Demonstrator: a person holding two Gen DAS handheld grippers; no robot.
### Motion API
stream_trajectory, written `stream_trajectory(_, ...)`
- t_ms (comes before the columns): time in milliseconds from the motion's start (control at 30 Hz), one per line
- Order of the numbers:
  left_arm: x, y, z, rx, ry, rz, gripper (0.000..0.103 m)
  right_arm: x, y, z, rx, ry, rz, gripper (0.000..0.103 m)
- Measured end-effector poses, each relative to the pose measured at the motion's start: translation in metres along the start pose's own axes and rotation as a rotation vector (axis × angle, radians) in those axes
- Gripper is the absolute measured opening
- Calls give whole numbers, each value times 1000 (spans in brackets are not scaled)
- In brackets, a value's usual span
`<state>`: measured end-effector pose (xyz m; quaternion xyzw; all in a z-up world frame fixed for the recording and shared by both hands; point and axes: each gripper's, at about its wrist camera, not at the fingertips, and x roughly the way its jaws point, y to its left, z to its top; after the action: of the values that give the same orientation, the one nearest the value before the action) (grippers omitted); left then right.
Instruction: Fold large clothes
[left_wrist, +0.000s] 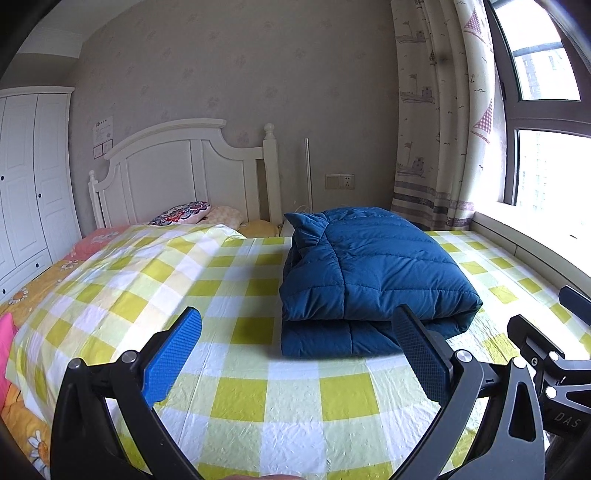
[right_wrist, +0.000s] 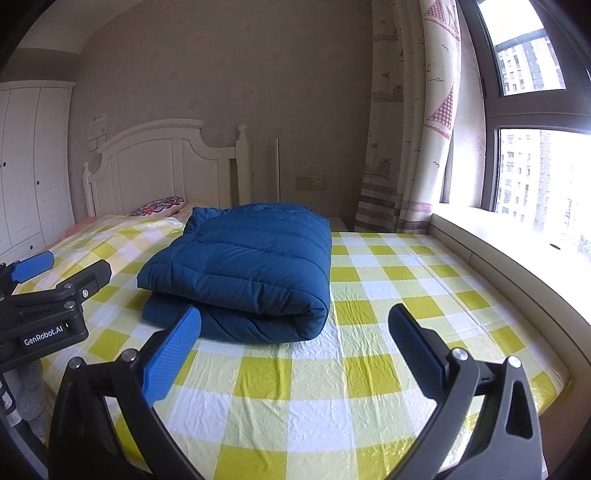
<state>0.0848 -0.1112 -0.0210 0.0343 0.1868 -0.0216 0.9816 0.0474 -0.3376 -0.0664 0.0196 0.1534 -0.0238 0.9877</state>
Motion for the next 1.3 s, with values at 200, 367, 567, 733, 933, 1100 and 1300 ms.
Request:
stream_trajectory(200, 0, 1, -1, 0, 2, 1, 99, 1, 2, -1, -5, 7, 2, 101)
stream_trajectory(367, 2, 2, -3, -2, 6, 0, 99, 2, 3, -2, -10, 10, 4, 101)
stream_trajectory(567, 3, 4, -4, -7, 7, 2, 99, 2, 3, -3, -9, 11, 4, 101)
stream_trajectory(733, 3, 5, -5, -6, 7, 1, 99, 2, 4, -3, -10, 13, 5, 101)
stream_trajectory(933, 3, 6, -5, -8, 8, 0, 99, 3, 4, -5, -9, 18, 7, 101)
stream_trajectory(1100, 3, 6, -7, -6, 11, -1, 99, 4, 5, -6, -10, 21, 9, 101)
stream_trajectory(1300, 4, 6, -8, -6, 13, 0, 99, 5, 4, -6, -9, 24, 12, 101)
